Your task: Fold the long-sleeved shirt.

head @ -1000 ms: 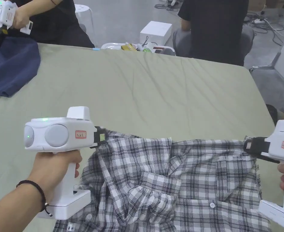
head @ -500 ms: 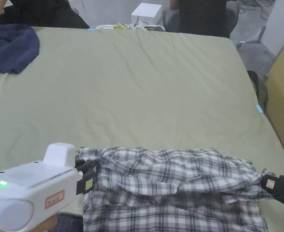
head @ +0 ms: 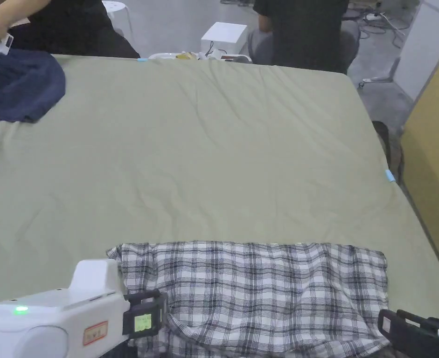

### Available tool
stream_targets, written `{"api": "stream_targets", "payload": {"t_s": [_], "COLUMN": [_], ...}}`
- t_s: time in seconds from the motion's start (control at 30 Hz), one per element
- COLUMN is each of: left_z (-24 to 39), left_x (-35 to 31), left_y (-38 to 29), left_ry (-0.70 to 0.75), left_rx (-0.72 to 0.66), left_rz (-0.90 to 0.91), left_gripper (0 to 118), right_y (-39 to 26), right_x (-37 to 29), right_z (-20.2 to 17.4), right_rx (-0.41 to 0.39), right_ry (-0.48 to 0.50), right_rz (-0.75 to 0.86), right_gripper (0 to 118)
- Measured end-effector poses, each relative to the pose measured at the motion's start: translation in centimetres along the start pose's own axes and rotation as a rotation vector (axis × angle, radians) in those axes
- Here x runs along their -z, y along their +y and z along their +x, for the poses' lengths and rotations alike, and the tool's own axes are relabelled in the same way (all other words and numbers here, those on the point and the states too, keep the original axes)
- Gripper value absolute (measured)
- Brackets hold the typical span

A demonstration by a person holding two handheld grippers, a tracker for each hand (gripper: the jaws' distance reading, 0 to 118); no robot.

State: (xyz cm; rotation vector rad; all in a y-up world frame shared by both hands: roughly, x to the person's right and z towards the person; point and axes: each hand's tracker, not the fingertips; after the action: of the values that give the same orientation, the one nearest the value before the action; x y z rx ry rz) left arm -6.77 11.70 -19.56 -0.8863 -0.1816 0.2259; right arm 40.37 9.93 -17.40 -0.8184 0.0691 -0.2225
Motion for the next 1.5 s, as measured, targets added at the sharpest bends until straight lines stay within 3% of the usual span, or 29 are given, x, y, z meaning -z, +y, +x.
{"api": "stream_targets", "payload": {"t_s": [0.1, 0.2, 0.23, 0.27, 0.3, 0.33, 0.53, 0.57, 0.67, 0.7, 0.83, 0.97, 1.23, 1.27, 1.3, 1.37, 1.43, 1.5], "left_z": [1.2, 4.0, 4.9, 6.2, 6.6, 7.0, 5.5, 4.4, -0.5, -2.5, -10.2, -14.9, -13.7, -13.4, -13.3, -13.6, -13.6, -13.9], "left_x": [-1.6, 0.8, 1.5, 2.7, 3.3, 3.9, 3.1, 3.0, 3.2, 3.5, 6.1, 10.4, 18.4, 18.6, 18.7, 19.1, 18.5, 17.3], "left_y": [1.7, 2.8, 2.8, 2.6, 2.4, 2.3, 2.3, 2.6, 3.5, 3.8, 3.8, 2.4, 2.0, 2.3, 2.5, 2.7, 3.4, 5.2], "left_ry": [-0.092, -0.121, -0.097, -0.097, -0.123, -0.154, -0.176, -0.177, -0.242, -0.233, -0.247, -0.417, -0.637, -0.647, -0.635, -0.581, -0.483, -0.527], "left_rx": [-0.075, -0.007, 0.008, 0.023, 0.048, 0.060, 0.054, 0.049, -0.053, -0.098, -0.230, -0.343, -0.423, -0.430, -0.442, -0.472, -0.369, -0.325], "left_rz": [0.061, 0.037, 0.010, 0.003, 0.003, -0.026, -0.035, -0.033, -0.047, -0.052, -0.070, -0.209, -0.272, -0.263, -0.264, -0.309, -0.268, -0.262], "left_gripper": [80, 78, 73, 59, 16, 0, 1, 10, 88, 104, 104, 104, 104, 97, 72, 1, 1, 1], "right_y": [2.2, 3.2, 3.1, 3.0, 2.9, 2.7, 1.8, 1.7, 1.6, 1.4, 0.8, 0.0, -0.5, -0.5, -0.5, -0.5, -0.4, -0.1], "right_x": [-2.4, -0.9, 0.0, 1.1, 1.9, 2.8, 3.6, 3.7, 4.2, 4.2, 4.7, 5.5, 5.5, 5.4, 5.4, 5.2, 5.1, 5.0], "right_z": [-3.9, -8.3, -9.7, -11.1, -12.0, -12.8, -15.3, -15.4, -15.5, -15.5, -15.1, -15.2, -15.5, -15.4, -15.4, -15.5, -15.7, -16.0], "right_rx": [-0.011, -0.020, -0.019, -0.013, -0.014, -0.028, -0.034, -0.046, -0.052, -0.049, -0.039, -0.032, -0.004, -0.001, -0.002, -0.014, -0.025, -0.035], "right_ry": [0.101, 0.188, 0.210, 0.210, 0.223, 0.272, 0.313, 0.310, 0.296, 0.293, 0.265, 0.241, 0.228, 0.220, 0.215, 0.199, 0.192, 0.193], "right_rz": [0.051, 0.039, 0.026, 0.004, -0.005, -0.017, -0.046, -0.053, -0.070, -0.075, -0.104, -0.140, -0.167, -0.168, -0.167, -0.164, -0.164, -0.160], "right_gripper": [72, 72, 70, 64, 34, 0, 0, 0, 0, 0, 0, 0, 0, 0, 0, 0, 0, 0]}}
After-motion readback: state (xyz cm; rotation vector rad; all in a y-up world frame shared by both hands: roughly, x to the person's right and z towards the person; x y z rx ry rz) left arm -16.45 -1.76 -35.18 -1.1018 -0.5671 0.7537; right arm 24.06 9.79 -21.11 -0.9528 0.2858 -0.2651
